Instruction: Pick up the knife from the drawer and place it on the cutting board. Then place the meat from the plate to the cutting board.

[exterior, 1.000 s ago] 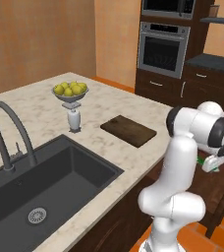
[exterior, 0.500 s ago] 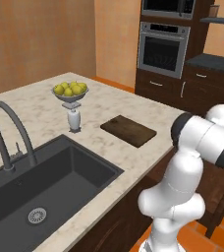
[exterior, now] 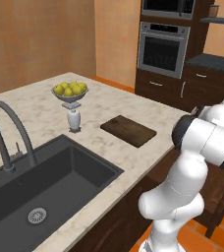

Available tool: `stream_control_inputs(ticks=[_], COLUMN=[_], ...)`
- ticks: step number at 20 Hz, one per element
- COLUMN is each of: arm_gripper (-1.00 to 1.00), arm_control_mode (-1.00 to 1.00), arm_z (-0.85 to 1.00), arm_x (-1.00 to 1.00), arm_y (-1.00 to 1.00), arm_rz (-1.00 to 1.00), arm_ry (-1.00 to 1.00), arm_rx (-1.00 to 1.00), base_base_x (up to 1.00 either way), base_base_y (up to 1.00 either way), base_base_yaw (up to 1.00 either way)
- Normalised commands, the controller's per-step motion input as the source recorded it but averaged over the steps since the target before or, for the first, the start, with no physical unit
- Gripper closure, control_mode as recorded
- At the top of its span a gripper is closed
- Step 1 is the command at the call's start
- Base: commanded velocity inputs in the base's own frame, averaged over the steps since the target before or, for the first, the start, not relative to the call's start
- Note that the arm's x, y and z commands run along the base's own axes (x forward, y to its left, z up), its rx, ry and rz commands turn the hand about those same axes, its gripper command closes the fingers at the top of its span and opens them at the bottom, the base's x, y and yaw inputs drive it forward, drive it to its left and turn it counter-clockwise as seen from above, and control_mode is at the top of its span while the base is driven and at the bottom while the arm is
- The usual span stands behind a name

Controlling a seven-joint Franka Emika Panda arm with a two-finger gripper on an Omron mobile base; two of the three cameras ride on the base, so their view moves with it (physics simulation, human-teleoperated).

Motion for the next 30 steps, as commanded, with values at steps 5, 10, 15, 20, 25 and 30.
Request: stream_control_inputs(ticks=[5, 10, 15, 20, 25, 30], arm_gripper=[1.00, 1.00, 1.00, 1.00, 1.00, 1.00], arm_control_mode=[-1.00, -1.00, -1.00, -1.00, -1.00, -1.00], arm_z=[0.11, 0.18, 0.06, -0.01, -0.11, -0.22], arm_x=[1.00, 1.00, 0.85, 0.61, 0.11, 0.07], arm_y=[0.94, 0.94, 0.73, 0.45, 0.41, 0.52], arm_rz=[0.08, 0.07, 0.06, 0.04, 0.01, 0.00], arm_ry=[-0.02, 0.08, 0.09, 0.05, 0.02, 0.03], arm_rx=[0.00, 0.00, 0.00, 0.00, 0.00, 0.00], base_base_x=[0.00, 0.00, 0.00, 0.00, 0.00, 0.00], base_base_y=[0.00, 0.00, 0.00, 0.00, 0.00, 0.00], base_base_yaw=[0.00, 0.00, 0.00, 0.00, 0.00, 0.00])
